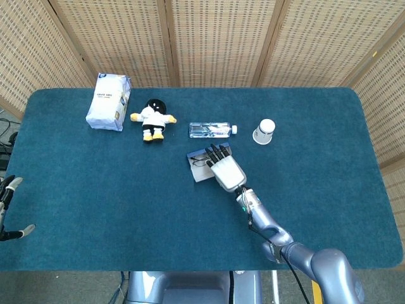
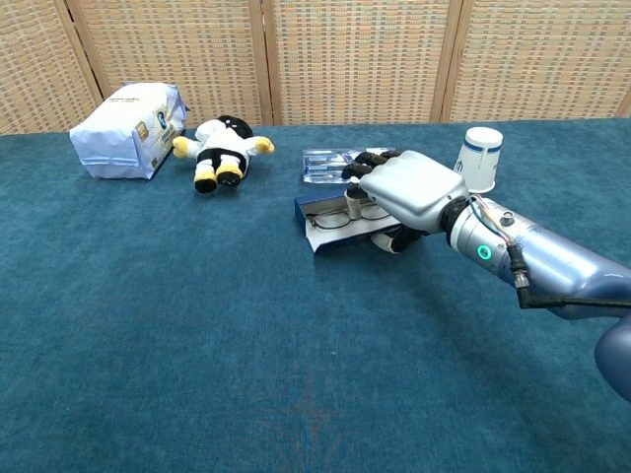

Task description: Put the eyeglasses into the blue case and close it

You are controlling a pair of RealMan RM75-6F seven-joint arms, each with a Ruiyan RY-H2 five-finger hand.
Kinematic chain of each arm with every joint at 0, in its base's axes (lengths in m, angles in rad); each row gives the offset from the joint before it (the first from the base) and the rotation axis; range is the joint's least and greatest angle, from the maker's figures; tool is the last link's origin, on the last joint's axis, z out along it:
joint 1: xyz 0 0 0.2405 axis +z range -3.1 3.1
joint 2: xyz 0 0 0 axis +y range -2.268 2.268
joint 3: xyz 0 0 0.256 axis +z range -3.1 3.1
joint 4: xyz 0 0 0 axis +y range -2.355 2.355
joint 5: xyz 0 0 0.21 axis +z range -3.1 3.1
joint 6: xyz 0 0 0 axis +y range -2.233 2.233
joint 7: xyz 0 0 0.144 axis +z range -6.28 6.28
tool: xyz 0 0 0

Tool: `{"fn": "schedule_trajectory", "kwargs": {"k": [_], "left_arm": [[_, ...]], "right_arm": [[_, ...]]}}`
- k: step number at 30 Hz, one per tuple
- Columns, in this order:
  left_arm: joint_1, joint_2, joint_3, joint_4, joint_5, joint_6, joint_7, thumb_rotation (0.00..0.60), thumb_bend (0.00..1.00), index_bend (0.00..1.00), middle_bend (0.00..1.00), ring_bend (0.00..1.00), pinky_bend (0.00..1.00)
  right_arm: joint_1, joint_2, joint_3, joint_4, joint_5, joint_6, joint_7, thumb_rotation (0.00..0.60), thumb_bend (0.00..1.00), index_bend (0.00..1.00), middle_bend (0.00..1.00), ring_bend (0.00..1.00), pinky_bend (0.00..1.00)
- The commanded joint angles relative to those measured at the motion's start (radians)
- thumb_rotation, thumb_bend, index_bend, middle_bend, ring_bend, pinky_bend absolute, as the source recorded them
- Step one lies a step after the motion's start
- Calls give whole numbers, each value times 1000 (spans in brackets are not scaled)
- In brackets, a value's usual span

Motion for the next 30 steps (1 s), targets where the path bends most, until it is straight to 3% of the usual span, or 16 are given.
{"fn": "schedule_trajectory", "kwargs": {"k": [1,10,17,24,30], "left_arm": [[0,0,0,0,1,1,0,600,135,0,0,0,0],[0,0,0,1,0,1,-1,600,136,0,0,0,0],[1,1,0,0,0,2,-3,600,136,0,0,0,0],[0,-1,3,-2,7,1,4,600,136,0,0,0,0],[-2,-6,4,-4,5,-1,18,600,136,0,0,0,0]], "right_arm": [[0,-1,0,3,1,1,-1,600,439,483,128,0,135],[-3,5,-13,13,5,-16,-5,600,466,615,135,0,135],[-26,50,-53,-25,-31,18,3,600,517,633,141,0,135],[-85,175,-124,-183,-90,81,3,600,527,636,147,0,135],[-130,314,-179,-412,-127,107,-77,600,543,638,149,0,135]]}}
